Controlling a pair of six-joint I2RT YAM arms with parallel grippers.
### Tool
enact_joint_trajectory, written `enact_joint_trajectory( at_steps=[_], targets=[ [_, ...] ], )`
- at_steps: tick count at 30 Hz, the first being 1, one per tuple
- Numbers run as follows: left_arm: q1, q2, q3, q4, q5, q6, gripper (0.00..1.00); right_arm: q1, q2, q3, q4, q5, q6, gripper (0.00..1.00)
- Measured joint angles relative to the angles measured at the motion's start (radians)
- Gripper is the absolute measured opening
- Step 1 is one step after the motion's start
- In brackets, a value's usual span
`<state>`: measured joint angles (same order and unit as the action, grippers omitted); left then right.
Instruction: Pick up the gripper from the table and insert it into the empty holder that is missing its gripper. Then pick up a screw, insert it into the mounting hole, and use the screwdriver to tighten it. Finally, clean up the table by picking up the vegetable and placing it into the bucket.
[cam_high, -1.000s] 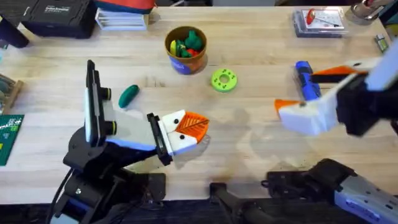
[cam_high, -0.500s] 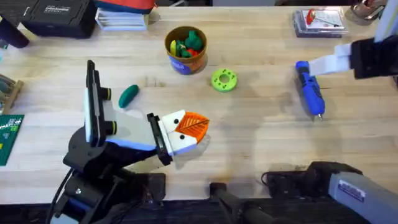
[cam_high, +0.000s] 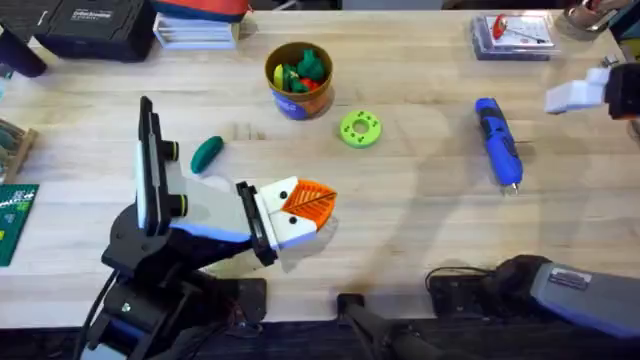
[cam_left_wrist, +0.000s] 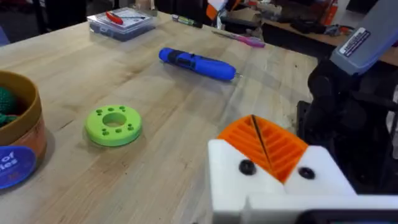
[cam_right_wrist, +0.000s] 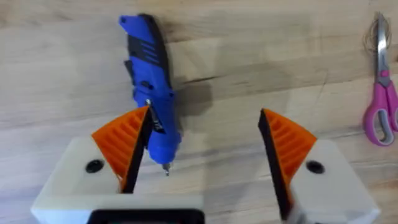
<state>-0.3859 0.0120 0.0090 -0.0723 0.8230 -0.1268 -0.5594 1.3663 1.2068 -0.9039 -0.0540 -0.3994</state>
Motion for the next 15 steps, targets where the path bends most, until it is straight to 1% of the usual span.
enact_joint_trajectory(
  at_steps=[5,10,12,15],
  targets=[
    [0.0,0.0,0.0,0.0,0.0,0.0,0.005,-0.059,0.079,0.0,0.003,0.0,-0.109,0.994],
    [0.0,0.0,0.0,0.0,0.0,0.0,0.005,-0.08,0.156,0.0,0.012,-0.006,-0.19,0.994],
    [0.0,0.0,0.0,0.0,0.0,0.0,0.005,-0.08,0.189,0.0,0.017,-0.026,-0.214,0.994],
    [0.0,0.0,0.0,0.0,0.0,0.0,0.005,-0.08,0.244,0.0,0.039,-0.099,-0.242,0.994]
  ],
)
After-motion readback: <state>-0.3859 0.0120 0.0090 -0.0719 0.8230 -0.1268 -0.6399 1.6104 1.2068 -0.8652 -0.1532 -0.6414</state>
